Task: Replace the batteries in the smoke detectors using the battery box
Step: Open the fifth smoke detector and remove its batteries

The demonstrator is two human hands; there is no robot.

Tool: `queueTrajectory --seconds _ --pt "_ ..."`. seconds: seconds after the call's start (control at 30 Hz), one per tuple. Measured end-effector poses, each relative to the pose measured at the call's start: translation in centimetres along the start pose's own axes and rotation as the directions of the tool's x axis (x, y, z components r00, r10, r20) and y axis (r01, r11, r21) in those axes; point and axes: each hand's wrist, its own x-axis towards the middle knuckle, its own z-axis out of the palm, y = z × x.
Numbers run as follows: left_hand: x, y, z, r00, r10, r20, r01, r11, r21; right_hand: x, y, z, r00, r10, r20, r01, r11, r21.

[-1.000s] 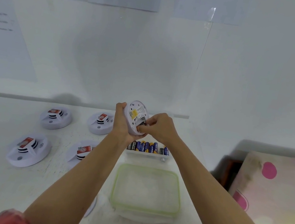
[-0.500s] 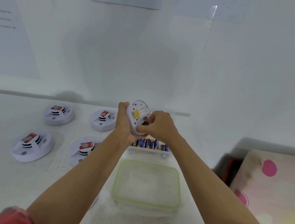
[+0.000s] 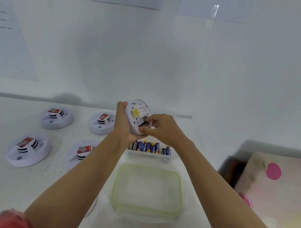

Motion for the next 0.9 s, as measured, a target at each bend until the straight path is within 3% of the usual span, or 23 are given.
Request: queueTrajectory --seconds 0.2,0.57,0.9 --pt "0.2 -0.3 0.2 0.999 -0.037 0.031 0.037 0.999 -0.014 0.6 0.3 -0.8 1.000 0.019 -0.014 -0.019 1.000 -0.013" --pt "0.7 -0.5 0.5 0.999 0.010 -0.050 -0.006 0.998 0.069 0.6 0.8 0.8 0.998 0.008 -0.058 -0.011 0.999 -0.047" --pt "1.3 -0.7 0.7 0.997 0.055 -0.059 -0.051 0.997 0.065 1.4 0.4 1.3 0.979 0.202 -0.043 -0.191 0.964 0.185"
